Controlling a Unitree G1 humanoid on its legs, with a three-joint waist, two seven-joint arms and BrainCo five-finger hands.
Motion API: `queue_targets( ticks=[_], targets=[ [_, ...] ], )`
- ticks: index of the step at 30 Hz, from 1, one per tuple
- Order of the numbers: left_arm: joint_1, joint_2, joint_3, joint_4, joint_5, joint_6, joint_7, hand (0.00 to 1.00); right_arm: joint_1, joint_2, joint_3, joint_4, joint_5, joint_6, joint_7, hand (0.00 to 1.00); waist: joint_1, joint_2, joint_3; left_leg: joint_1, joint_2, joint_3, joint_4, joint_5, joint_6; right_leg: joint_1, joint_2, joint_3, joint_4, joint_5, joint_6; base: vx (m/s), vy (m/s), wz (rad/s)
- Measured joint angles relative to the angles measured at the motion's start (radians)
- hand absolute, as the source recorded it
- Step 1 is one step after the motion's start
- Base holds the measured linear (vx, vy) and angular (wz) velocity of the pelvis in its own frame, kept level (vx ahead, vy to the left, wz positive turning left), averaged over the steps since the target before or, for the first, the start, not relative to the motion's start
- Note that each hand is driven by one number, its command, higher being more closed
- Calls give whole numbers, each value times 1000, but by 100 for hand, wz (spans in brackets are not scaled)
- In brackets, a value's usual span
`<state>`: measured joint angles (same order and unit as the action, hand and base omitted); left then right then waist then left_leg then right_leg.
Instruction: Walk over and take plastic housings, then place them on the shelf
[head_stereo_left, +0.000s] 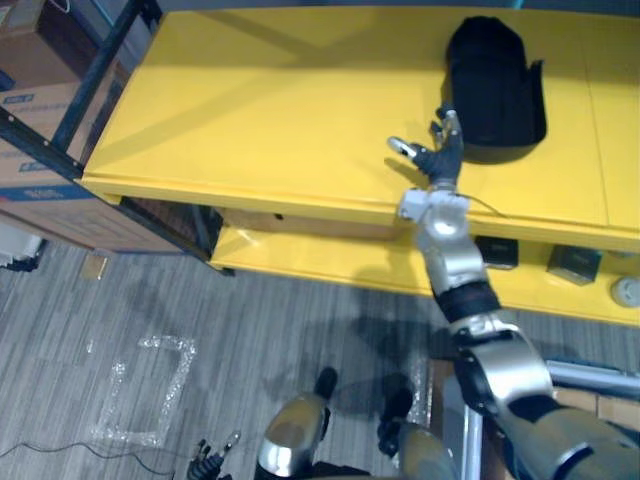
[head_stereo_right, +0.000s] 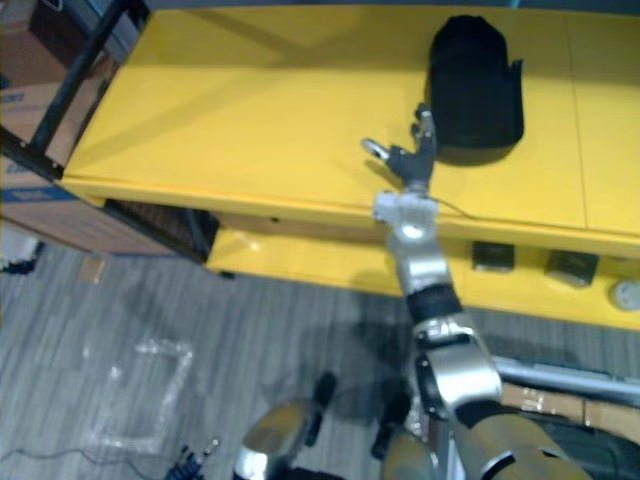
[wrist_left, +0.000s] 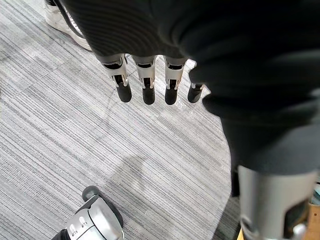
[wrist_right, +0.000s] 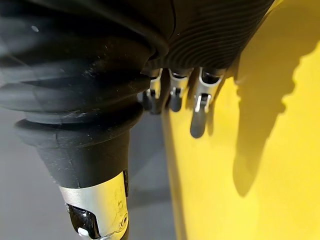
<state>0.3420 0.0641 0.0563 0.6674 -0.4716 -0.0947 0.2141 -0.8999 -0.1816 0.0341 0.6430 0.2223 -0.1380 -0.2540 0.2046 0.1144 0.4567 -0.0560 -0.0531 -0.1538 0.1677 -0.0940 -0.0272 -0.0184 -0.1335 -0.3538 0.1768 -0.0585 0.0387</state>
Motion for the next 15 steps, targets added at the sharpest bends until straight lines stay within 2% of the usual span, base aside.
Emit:
queue_targets(
  ticks=[4, 6, 7, 10, 12, 14, 15],
  targets=[
    [0, 0, 0, 0, 12, 0, -1, 0, 1, -13, 67, 0, -3, -14, 145, 0, 0, 0, 0, 1, 1, 0, 9, 1, -1, 1, 1, 0, 0, -1, -2, 19, -8, 0],
    [0, 0, 0, 1, 20, -1, -2, 0, 5, -13, 158, -10, -1, -14, 233, 0, -1, -1, 0, 2, 3, 0, 9, 1, -1, 3, 4, 1, -3, -1, -2, 0, 0, 0],
    [0, 0, 0, 0, 21, -2, -2, 0, 7, -10, 182, -18, -2, -14, 253, 0, -1, -2, 1, 2, 3, 0, 9, 1, -1, 4, 5, 1, -4, -1, -2, 0, 0, 0],
    [0, 0, 8, 3, 60, -10, -3, 0, 39, 19, 295, -114, -3, -21, 362, 0, 0, -17, 8, 8, 10, 0, 10, 0, -2, 22, 14, -3, -23, 3, -3, -4, -29, 4],
    [0, 0, 9, 9, 92, -14, -7, 0, 76, 51, 385, -238, -2, -34, 453, 0, 1, -27, 4, 5, 14, 1, 9, 0, -2, 28, 22, -4, -45, 16, -5, -5, -16, 0],
    [-1, 1, 14, 13, 99, -21, -15, 0, 107, 75, 442, -331, -1, -33, 499, 0, 0, -35, 0, 10, 16, 2, 1, -1, -2, 48, 29, -4, -77, 30, -4, 0, 0, 0],
    [-1, 5, 18, 16, 103, -26, -22, 0, 126, 91, 474, -388, -2, -26, 513, 0, 0, -48, -7, 21, 18, 5, -13, -2, -3, 60, 33, -4, -95, 37, -3, 0, 0, 0]
  ],
)
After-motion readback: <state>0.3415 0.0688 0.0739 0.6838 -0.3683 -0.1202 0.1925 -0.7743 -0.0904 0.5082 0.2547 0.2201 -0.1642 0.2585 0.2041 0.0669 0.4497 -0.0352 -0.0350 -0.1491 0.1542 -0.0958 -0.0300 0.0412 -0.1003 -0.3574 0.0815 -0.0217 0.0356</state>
